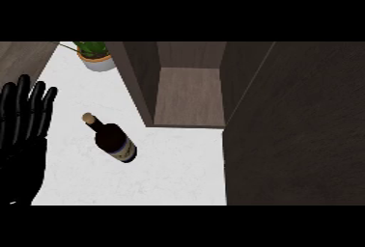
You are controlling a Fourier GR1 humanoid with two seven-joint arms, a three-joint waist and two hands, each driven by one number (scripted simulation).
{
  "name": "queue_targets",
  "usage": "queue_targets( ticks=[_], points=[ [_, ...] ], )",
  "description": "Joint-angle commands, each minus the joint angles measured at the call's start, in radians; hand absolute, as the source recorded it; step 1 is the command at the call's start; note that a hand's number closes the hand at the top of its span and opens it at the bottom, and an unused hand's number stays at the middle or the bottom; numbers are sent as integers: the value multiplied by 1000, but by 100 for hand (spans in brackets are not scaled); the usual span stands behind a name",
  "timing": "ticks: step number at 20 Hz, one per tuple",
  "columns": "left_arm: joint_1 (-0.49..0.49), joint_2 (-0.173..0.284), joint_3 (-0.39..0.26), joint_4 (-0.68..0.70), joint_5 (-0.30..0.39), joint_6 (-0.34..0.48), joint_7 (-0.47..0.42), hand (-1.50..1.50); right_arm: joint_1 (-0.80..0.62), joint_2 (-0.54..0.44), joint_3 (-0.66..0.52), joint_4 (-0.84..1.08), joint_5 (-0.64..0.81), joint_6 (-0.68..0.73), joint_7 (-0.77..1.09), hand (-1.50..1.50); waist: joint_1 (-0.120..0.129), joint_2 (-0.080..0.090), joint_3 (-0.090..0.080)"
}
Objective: Pick up the wine, place it into the cabinet and close the cabinet
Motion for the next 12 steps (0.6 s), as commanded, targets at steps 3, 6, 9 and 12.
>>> queue_targets(
  ticks=[3, 6, 9, 12],
  points=[
    [-113, -24, 62, 79, -191, 179, 26, -150, 37, -16, 16, -118, 2, 21, 7, -150, -33, 25, 34],
    [-160, -25, 109, 110, -381, 332, 71, -150, 106, -14, 26, -129, 1, 39, -39, -150, -49, 25, 37],
    [-178, -80, 34, 160, -103, 487, 168, -150, 121, -53, 111, -103, -161, 180, 92, -150, -44, 28, 34],
    [-286, -81, -23, 229, -132, 600, 199, -150, 145, -58, 116, -137, -187, 185, 132, -150, -33, 27, 34]
  ],
)
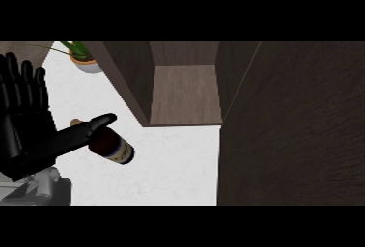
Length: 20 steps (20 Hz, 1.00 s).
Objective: Pick up the wine, place it into the cabinet and close the cabinet
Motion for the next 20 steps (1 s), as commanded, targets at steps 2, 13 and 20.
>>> queue_targets(
  ticks=[2, 13, 20],
  points=[
    [-192, -15, -62, 110, -57, 202, 110, -150, 17, -37, -8, -77, -82, 40, 114, -150, 11, 0, 2],
    [-280, -16, -173, 132, -165, 333, 236, -150, 32, -34, -96, -132, -140, 85, 164, -150, 22, -1, 2],
    [-229, -16, -172, 140, -130, 331, 187, -150, 0, -30, -100, -232, -197, 59, 309, -150, 23, -1, 1]
  ],
)
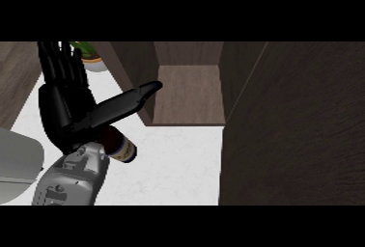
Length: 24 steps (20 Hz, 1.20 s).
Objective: Pick up the wine, place it into the cabinet and close the cabinet
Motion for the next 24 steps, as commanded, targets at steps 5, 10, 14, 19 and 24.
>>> queue_targets(
  ticks=[5, 10, 14, 19, 24],
  points=[
    [70, -2, -64, -24, -44, 56, -13, -150, -21, -8, -45, -56, -47, 6, 71, -150, 1, 0, 0],
    [83, -2, -104, 12, -47, 103, -12, -150, -43, 52, 37, -48, 63, -34, 83, -150, 0, 0, 0],
    [160, 16, -76, -109, -140, 61, 93, -150, -22, 34, -2, -81, 10, -4, 100, -150, 4, -1, 0],
    [263, 17, -49, -132, -89, 52, 12, -150, -69, 14, -69, -20, -17, 25, 77, -150, 4, 0, 0],
    [324, -1, -84, -168, -111, 36, 26, -150, -156, 21, -19, -62, 10, -39, 191, -150, 5, 0, -1]
  ],
)
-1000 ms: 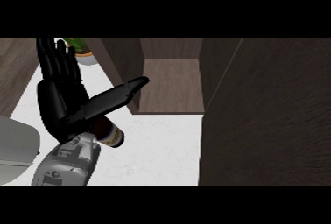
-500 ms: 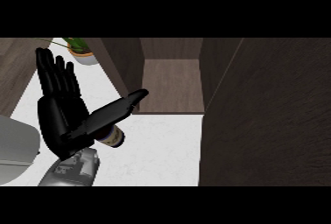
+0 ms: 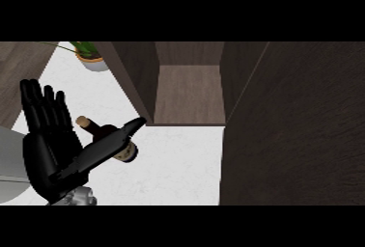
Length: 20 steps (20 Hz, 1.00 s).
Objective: Pick up the wine, place it into the cabinet and close the cabinet
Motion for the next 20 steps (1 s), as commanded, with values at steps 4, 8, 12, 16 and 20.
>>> queue_targets(
  ticks=[4, 8, 12, 16, 20],
  points=[
    [53, -7, 43, 58, 77, -16, -87, -150, 3, -23, -49, -64, -80, 6, 80, -150, -4, 1, 0],
    [167, 1, 52, 30, 141, -40, -179, -150, 47, 32, 20, -74, 6, 0, 25, -150, -2, 0, 0],
    [243, -7, 66, 63, 250, -80, -310, -150, -23, 22, -15, 40, 6, 22, -25, -150, 1, 1, 0],
    [253, 8, 109, 32, 261, -101, -277, -150, -44, 21, 5, -16, 16, -12, 58, -150, 1, 0, 0],
    [397, -7, 53, 105, 383, -103, -494, -150, -10, -20, -51, -79, -72, 14, 95, -150, 1, 0, -1]
  ],
)
